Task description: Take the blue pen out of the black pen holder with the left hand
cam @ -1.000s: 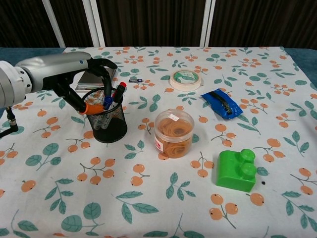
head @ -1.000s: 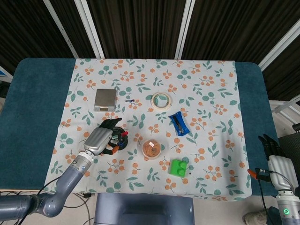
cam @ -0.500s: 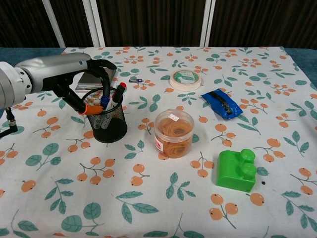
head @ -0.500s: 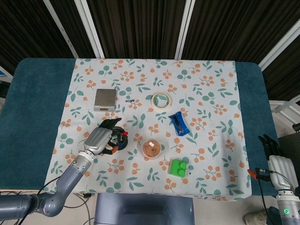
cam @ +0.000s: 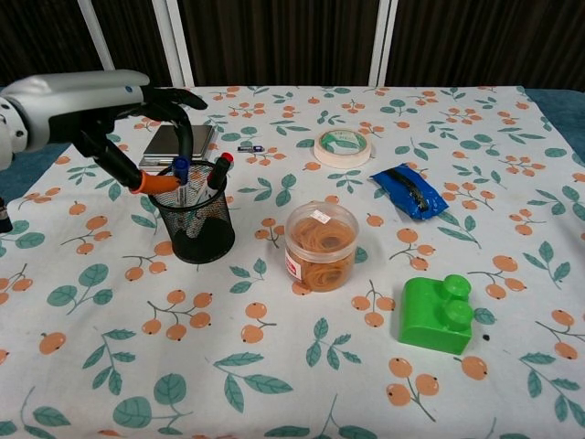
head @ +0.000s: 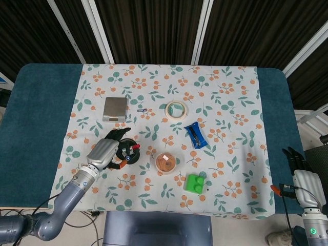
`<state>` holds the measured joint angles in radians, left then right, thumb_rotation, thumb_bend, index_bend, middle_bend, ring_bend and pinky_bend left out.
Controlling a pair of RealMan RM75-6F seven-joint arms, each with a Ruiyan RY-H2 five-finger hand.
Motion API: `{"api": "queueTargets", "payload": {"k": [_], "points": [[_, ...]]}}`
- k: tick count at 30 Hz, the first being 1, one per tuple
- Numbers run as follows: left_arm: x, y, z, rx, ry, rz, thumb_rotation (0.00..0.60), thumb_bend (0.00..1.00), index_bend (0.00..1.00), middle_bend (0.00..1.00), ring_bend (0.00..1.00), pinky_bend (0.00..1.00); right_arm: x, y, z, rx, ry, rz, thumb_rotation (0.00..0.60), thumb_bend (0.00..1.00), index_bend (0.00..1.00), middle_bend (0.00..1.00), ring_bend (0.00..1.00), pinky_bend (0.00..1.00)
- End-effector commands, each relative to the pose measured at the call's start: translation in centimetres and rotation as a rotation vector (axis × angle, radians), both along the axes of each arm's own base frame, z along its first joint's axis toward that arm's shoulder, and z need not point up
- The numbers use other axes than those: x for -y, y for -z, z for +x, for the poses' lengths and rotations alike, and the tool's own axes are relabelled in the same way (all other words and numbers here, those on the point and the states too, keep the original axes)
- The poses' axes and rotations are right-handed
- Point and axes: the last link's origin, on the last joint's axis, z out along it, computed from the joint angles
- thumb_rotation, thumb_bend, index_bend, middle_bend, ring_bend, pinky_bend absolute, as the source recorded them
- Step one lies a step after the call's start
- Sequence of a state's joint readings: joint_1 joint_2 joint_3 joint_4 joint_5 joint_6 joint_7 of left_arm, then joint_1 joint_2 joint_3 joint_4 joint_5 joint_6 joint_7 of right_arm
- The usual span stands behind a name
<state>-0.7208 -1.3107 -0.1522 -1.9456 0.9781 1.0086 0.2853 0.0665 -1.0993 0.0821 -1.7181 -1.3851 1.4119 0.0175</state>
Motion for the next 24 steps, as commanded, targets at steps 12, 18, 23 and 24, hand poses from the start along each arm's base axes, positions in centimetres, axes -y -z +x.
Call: {"api": "queueTargets", "payload": {"k": [12,18,23,24], "points": [[1.0,-9.8,0.0,0.126,0.070,0.127,0.600,0.36,0.57,0.03,0.00,0.00,0.0,0.0,0.0,-0.003,0.003,-0.001,0.600,0.13,0.07,0.00,0.04,0.17],[0.6,-11.5,-3.5,0.088,0.044,0.158,0.600,0.36,0.57,0.03,0.00,0.00,0.0,0.0,0.0,-0.004,0.003,-0.001,0.600,0.13,0.07,0.00,0.04,0.17],[-1.1,-10.9,-8.5,0.042,-0.047,0.136,0.600,0.36,0.57,0.03,0.00,0.00,-0.1,0.0,0.0,-0.005,0.005,-0.003,0.600,0.13,0.07,0.00,0.04,0.17],[-1.6,-10.4,-9.1,0.047,-0.059,0.129,0.600,0.36,0.57,0.03,0.00,0.00,-0.1,0.0,0.0,-0.005,0.005,-0.003,0.600,0.13,0.07,0.00,0.04,0.17]]}}
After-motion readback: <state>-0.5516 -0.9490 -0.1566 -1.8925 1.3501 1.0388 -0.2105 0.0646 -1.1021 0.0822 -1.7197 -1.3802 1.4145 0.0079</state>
